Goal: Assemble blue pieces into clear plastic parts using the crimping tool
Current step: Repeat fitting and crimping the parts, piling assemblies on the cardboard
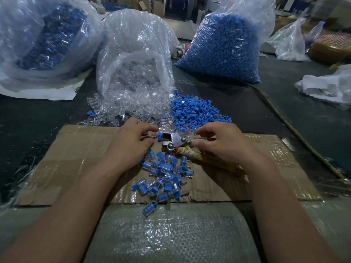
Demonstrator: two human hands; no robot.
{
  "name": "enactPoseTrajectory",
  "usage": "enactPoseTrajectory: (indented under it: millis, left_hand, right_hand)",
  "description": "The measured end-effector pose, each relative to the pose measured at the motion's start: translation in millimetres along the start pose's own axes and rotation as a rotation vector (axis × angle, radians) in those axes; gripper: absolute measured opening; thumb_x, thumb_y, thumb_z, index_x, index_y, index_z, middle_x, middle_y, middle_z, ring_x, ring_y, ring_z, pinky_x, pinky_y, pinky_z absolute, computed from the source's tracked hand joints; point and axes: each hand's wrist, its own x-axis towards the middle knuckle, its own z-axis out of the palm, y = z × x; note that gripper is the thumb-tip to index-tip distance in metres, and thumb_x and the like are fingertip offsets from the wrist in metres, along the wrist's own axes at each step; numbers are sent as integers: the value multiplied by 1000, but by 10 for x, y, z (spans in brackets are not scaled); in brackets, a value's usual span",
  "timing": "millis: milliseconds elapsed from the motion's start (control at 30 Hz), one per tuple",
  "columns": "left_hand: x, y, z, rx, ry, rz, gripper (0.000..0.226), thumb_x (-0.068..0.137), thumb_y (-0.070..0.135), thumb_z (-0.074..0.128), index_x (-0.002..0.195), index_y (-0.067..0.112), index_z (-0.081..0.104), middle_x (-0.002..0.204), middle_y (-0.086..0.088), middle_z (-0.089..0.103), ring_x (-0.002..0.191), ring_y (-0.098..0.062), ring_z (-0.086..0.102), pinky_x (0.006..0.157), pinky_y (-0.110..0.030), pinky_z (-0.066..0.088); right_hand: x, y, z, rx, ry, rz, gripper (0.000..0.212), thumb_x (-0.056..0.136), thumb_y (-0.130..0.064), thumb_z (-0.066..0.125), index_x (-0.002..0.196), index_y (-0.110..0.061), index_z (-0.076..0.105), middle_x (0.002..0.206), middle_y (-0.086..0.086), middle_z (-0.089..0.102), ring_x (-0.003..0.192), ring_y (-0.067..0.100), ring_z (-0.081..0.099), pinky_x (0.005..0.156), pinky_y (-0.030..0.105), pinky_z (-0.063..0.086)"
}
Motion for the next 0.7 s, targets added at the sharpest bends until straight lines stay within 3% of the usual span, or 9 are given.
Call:
enactPoseTrajectory:
  millis: [67, 133, 200, 300, 467, 700]
  left_hand:
    - [2, -1, 6, 4, -28, -12, 37, 90, 20, 57, 126, 27, 54, 95, 13, 39, 99, -10, 42, 86, -25, 33]
    - [0, -12, 11, 50, -68, -1, 40, 92, 23, 54, 130, 31, 50, 114, 6, 45, 106, -9, 39, 89, -25, 30]
    - [-1, -23, 6, 65, -94, 17, 40, 92, 24, 53, 130, 33, 49, 127, 2, 46, 114, -11, 37, 93, -29, 29]
    - [-4, -21, -7, 44, -115, 43, 38, 91, 23, 54, 127, 34, 52, 131, 3, 48, 121, -15, 38, 101, -35, 29]
    - [-7, -23, -7, 6, -91, 80, 31, 89, 19, 58, 118, 28, 62, 118, 9, 52, 109, -7, 43, 92, -25, 31]
    - [-30, 17, -17, -10, -7, 55, 24, 84, 16, 65, 107, 20, 69, 89, 15, 55, 80, 1, 49, 68, -14, 36]
  right_hand:
    - [-3, -1, 2, 6, -21, -10, 40, 79, -44, 66, 114, -25, 61, 92, -16, 51, 90, 4, 50, 66, 13, 35]
    - [-1, -4, 10, -4, -46, -23, 37, 80, -42, 66, 113, -26, 62, 87, -20, 48, 85, 0, 47, 65, 9, 31]
    - [5, -5, 16, -8, -56, -25, 34, 80, -41, 66, 110, -27, 63, 81, -24, 45, 77, -4, 44, 63, 9, 30]
    - [10, -4, 22, -6, -66, -22, 26, 80, -41, 66, 103, -28, 64, 77, -23, 47, 75, -5, 45, 59, 14, 31]
    - [2, -14, 29, -19, -92, -22, 11, 81, -41, 65, 85, -32, 60, 77, -19, 53, 76, -1, 49, 62, 18, 38]
    - [0, -46, 33, -18, -110, -14, 12, 81, -41, 65, 78, -36, 54, 77, -19, 52, 75, -1, 48, 59, 18, 36]
